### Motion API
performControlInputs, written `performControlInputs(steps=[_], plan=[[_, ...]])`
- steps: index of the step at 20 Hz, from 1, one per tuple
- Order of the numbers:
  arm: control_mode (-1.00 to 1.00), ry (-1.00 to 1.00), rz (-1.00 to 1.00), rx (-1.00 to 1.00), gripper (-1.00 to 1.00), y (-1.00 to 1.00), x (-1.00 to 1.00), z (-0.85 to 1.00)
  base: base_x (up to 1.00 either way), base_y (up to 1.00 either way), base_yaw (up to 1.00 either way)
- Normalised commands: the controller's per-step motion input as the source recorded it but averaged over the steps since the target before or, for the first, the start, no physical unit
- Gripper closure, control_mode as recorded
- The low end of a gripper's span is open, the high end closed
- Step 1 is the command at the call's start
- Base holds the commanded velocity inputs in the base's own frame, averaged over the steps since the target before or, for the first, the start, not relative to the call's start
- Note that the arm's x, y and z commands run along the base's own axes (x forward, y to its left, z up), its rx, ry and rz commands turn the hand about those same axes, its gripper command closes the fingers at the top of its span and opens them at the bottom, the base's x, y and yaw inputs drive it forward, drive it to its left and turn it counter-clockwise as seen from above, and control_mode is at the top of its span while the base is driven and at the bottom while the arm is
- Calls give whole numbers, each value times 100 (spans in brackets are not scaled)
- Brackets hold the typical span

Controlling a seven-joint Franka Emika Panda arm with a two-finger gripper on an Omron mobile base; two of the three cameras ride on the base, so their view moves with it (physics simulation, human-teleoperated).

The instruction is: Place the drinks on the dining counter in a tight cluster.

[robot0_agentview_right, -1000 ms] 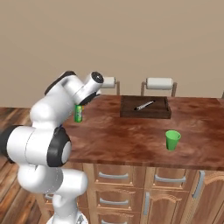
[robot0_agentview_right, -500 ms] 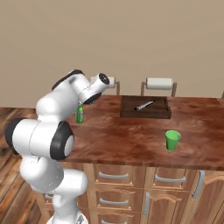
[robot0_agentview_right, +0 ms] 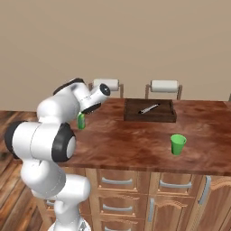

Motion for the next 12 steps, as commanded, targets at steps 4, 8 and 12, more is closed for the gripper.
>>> performControlInputs(steps=[4,8,12], plan=[[-100,0,0,0,100,11,13,-22,0,0,0],[-100,0,0,0,100,10,24,-22,0,0,0],[-100,1,0,0,100,14,24,-10,0,0,0]])
